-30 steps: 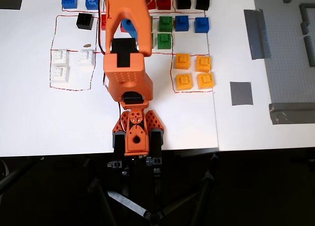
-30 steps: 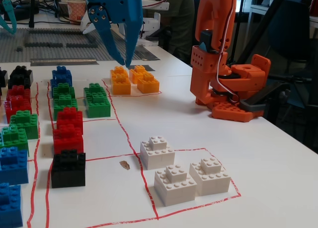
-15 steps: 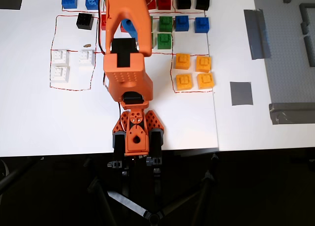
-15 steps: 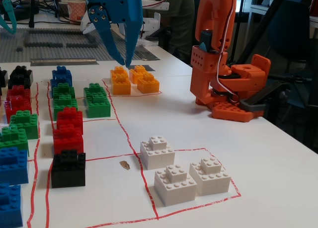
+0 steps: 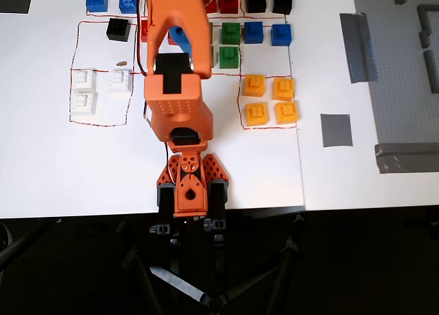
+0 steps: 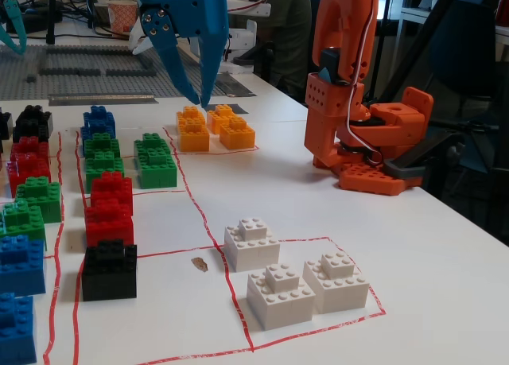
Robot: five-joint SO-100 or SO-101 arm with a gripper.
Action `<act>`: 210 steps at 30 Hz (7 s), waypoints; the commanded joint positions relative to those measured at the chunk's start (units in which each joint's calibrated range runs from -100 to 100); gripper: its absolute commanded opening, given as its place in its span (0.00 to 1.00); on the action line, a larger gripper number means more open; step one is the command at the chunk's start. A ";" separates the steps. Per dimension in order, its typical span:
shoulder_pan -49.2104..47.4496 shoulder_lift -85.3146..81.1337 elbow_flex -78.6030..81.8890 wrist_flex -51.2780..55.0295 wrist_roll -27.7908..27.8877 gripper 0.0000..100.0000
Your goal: Grab the block and put it in the grey marker
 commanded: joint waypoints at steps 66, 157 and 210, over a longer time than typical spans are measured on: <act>-20.45 14.58 -19.27 -13.16 -5.86 0.38; 17.49 -6.67 -7.56 1.03 8.55 0.00; 77.89 42.21 -62.93 -2.07 36.83 0.00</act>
